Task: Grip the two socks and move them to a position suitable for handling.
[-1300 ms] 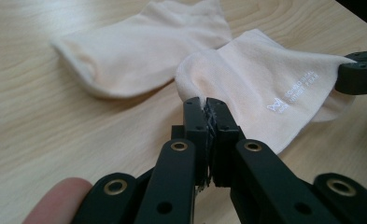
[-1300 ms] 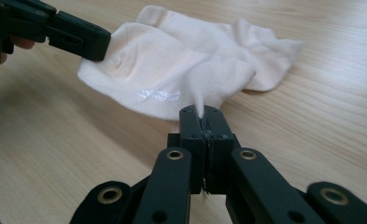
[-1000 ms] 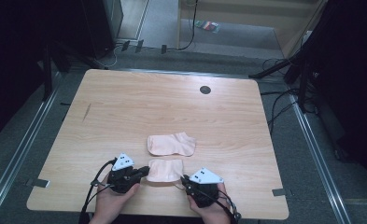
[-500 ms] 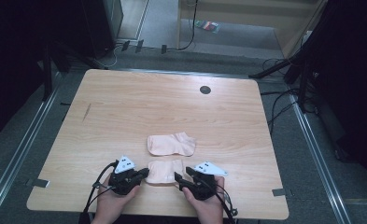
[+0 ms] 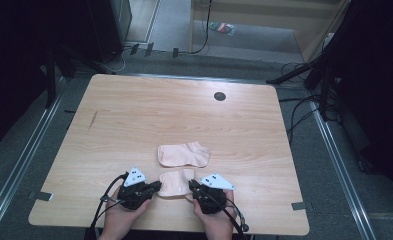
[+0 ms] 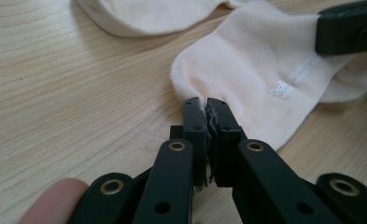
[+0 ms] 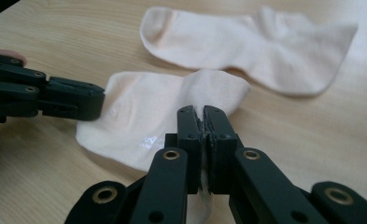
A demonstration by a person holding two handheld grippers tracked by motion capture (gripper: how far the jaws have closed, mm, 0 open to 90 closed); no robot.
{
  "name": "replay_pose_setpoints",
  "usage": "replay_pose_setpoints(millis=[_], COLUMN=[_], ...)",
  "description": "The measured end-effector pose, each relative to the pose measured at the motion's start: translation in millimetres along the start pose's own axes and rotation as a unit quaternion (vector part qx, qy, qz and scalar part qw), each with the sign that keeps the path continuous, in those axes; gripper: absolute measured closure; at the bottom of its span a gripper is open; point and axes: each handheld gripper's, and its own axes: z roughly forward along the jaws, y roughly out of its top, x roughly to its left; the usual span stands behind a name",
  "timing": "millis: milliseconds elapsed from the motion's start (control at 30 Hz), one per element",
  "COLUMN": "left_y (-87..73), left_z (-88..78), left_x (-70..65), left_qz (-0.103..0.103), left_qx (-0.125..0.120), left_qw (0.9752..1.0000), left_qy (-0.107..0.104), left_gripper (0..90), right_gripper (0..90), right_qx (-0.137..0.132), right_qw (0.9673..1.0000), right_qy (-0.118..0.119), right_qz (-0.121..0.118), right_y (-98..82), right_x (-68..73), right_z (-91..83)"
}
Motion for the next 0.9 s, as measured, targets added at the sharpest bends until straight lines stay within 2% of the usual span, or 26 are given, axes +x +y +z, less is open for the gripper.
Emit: replay_pose_setpoints(millis=[133,267,367,400,467,567,600,633,700,800,833,900], left_y=[0.2,0.2,0.1,0.1,0.2,0.0,0.0,0.0,0.0,0.0,0.1,0.2], left_z=[0.4,0.3,0.5,0.3,0.2,0.0,0.0,-0.3,-0.2,-0.2,0.0,0.1], left_x=[0.1,1.8,3.5,4.4,5.8,6.2,6.2,6.8,7.0,7.1,6.8,6.8], left_qz=[-0.001,-0.005,-0.014,-0.016,-0.020,-0.023,-0.023,-0.023,-0.024,-0.023,-0.024,-0.023], left_qx=[0.001,0.002,0.002,0.004,0.006,0.005,0.005,0.006,0.005,0.006,0.005,0.006], left_qw=[1.0000,1.0000,0.9999,0.9998,0.9997,0.9997,0.9997,0.9997,0.9996,0.9996,0.9996,0.9997], left_qy=[-0.001,-0.003,-0.008,-0.010,-0.013,-0.012,-0.012,-0.011,-0.012,-0.012,-0.011,-0.011], left_gripper=[88.3,88.3,88.2,88.1,88.0,88.0,88.0,88.0,88.0,88.0,88.0,88.0], right_gripper=[86.8,86.3,84.6,82.2,70.2,57.1,57.1,53.9,54.5,63.6,69.0,73.0], right_qx=[-0.022,-0.019,0.006,0.013,0.017,0.004,0.004,-0.009,-0.024,-0.044,-0.044,-0.032], right_qw=[0.9976,0.9914,0.9891,0.9887,0.9876,0.9871,0.9871,0.9866,0.9873,0.9900,0.9920,0.9956], right_qy=[-0.001,0.013,0.034,0.044,0.075,0.104,0.104,0.120,0.121,0.113,0.102,0.082], right_qz=[-0.065,-0.129,-0.143,-0.143,-0.137,-0.122,-0.122,-0.110,-0.100,-0.072,-0.060,-0.032], right_y=[9.7,6.6,-0.9,-2.9,-4.2,0.0,0.0,4.7,8.7,11.9,12.2,11.8], right_x=[19.3,44.5,54.8,55.5,54.9,51.1,51.1,45.2,36.7,19.5,13.8,3.8], right_z=[0.2,10.0,20.2,23.1,26.1,19.5,19.5,10.9,1.1,-10.2,-11.6,-9.1])
